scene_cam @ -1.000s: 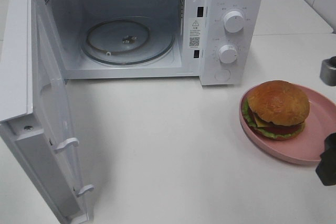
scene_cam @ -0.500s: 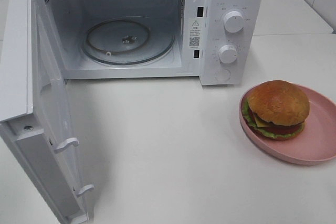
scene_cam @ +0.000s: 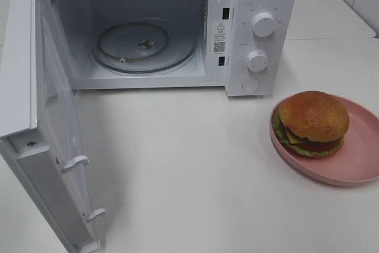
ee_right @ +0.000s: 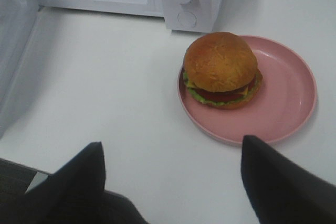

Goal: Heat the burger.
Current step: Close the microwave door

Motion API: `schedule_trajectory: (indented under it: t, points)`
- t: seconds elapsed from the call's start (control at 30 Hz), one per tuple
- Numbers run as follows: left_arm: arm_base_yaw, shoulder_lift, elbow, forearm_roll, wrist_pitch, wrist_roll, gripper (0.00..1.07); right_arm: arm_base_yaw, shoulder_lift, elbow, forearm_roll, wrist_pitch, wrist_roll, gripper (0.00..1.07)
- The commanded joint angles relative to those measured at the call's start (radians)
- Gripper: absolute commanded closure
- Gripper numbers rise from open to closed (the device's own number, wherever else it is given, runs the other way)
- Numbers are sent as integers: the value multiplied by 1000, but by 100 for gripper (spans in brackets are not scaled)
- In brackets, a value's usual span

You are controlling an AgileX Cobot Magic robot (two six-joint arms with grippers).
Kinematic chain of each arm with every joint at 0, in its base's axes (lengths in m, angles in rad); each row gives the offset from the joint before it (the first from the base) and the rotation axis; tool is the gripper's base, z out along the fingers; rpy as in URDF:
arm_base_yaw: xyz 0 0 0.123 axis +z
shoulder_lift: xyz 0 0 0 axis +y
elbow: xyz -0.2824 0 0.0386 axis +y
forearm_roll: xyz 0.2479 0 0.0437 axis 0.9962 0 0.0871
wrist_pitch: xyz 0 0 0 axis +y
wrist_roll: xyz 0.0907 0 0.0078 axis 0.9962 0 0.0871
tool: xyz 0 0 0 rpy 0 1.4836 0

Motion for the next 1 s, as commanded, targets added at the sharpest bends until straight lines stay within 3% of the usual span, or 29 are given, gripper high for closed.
schedule_trajectory:
  t: [0.03, 1.0]
  points:
    - [-5, -21, 3, -4, -14, -10, 106, 0, -21, 2, -1, 2, -9, 45]
    - [-5, -21, 3, -4, -14, -10, 106, 0, -21, 2, -1, 2, -9, 45]
